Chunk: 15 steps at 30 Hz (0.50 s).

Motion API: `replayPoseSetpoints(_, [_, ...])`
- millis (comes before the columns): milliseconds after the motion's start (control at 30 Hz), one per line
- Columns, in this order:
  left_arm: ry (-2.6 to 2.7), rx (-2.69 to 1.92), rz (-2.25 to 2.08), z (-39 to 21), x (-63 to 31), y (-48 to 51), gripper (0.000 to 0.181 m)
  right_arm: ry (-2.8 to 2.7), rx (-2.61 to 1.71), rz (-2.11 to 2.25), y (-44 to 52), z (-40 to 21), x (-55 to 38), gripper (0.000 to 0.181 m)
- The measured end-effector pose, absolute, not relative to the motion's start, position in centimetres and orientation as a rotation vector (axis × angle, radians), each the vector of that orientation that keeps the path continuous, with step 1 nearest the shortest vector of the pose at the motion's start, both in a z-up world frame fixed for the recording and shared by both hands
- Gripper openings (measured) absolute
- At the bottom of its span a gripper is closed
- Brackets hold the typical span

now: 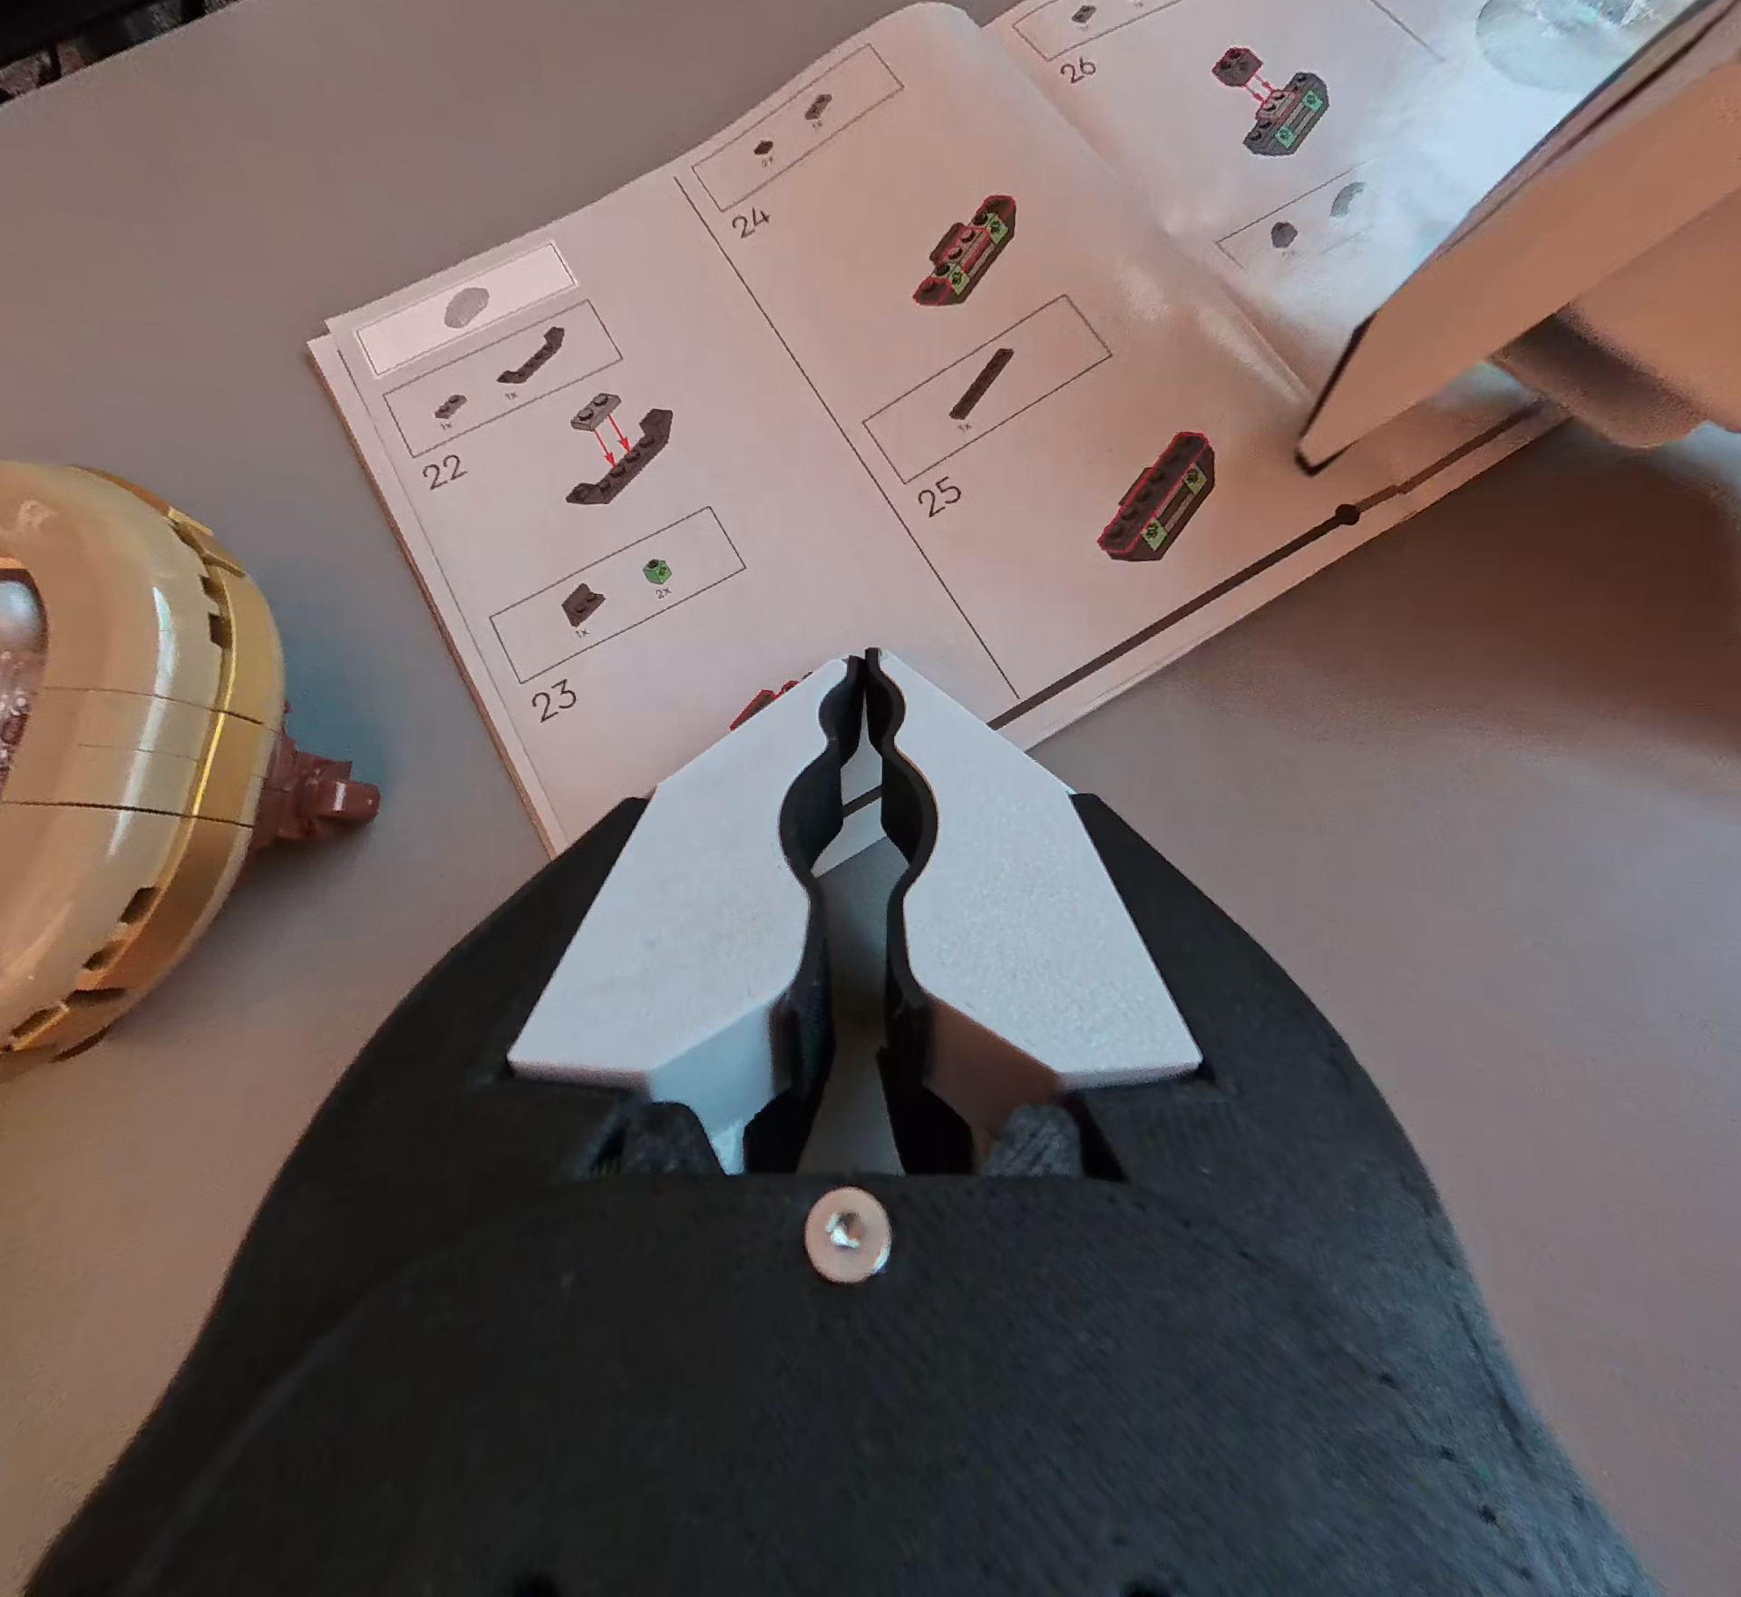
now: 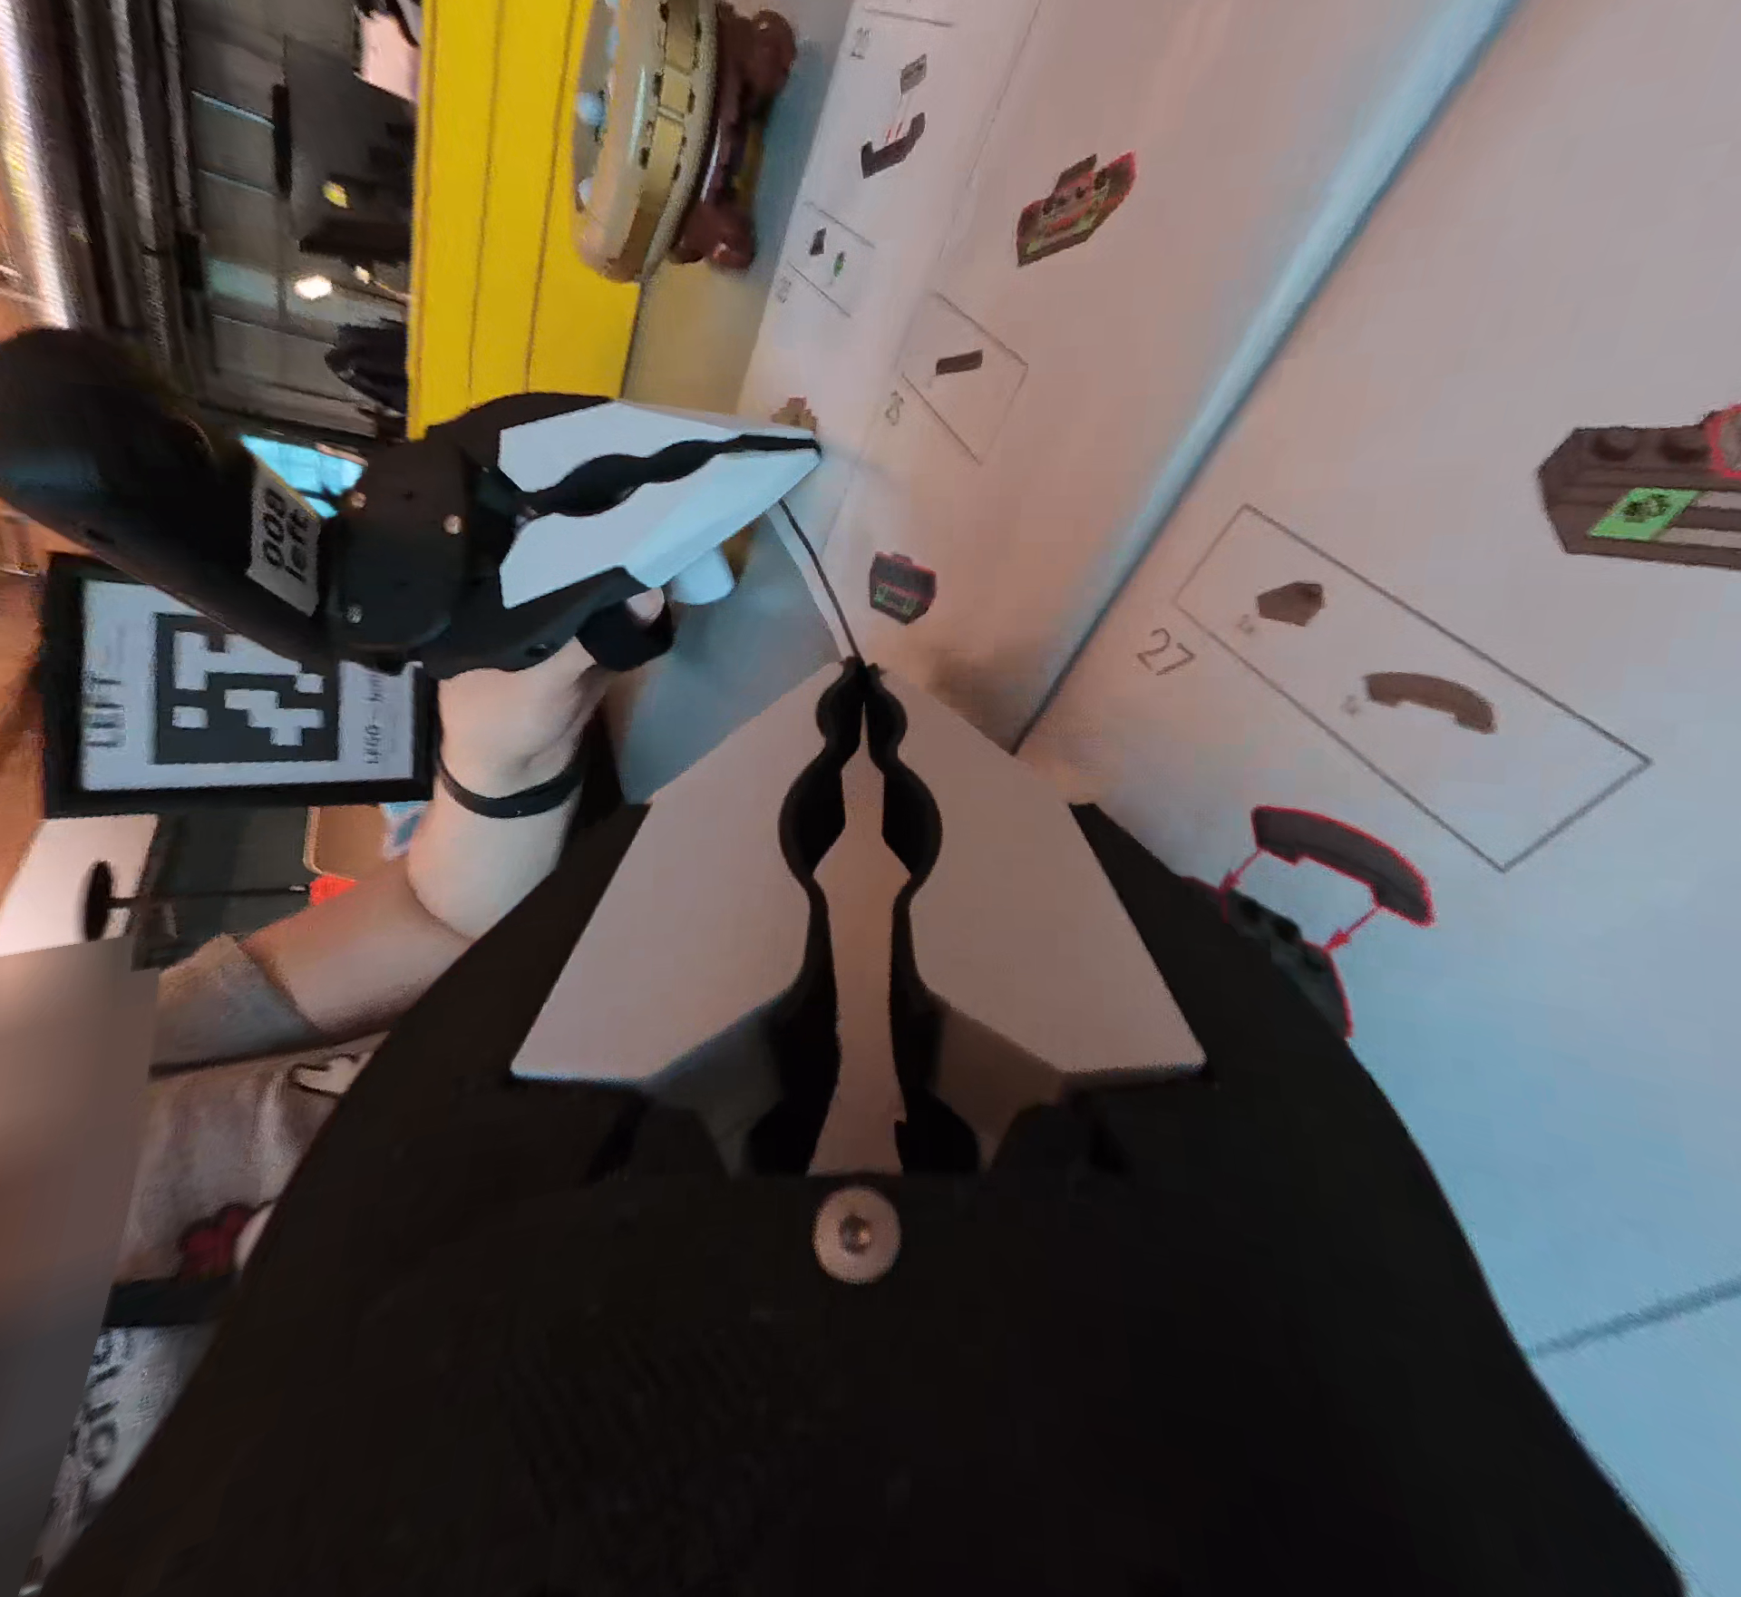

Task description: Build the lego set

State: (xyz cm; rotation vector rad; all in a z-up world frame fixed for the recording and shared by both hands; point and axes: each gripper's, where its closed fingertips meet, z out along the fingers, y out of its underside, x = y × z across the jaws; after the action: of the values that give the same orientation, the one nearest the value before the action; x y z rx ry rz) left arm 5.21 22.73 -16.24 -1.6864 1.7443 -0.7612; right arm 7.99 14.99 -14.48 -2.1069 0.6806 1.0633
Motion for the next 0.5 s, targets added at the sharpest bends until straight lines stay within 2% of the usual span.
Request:
replayPoseSetpoints(33, [1.746, -1.682, -0.756, -16.2, 5.2, 22.7, 0.000, 0.671, -2.139, 1.024, 14.7, -14.7, 8.0, 0.000])
replayPoseSetpoints(200, [1.796, -1.617, -0.644, -16.2, 5.2, 22.9, 0.000, 0.681, -2.153, 1.056, 14.1, -15.4, 8.0, 0.000])
replayPoseSetpoints(333, [1.849, -1.120, -0.156, -13.4, 5.4, 23.4, 0.000, 0.604, -2.036, 1.010, 14.6, -12.6, 9.4, 0.000])
replayPoseSetpoints(500, [1.822, -0.596, 0.122, -10.7, 5.5, 19.5, 0.000, 0.555, -2.059, 1.047, 14.6, -13.3, 9.4, 0.000])
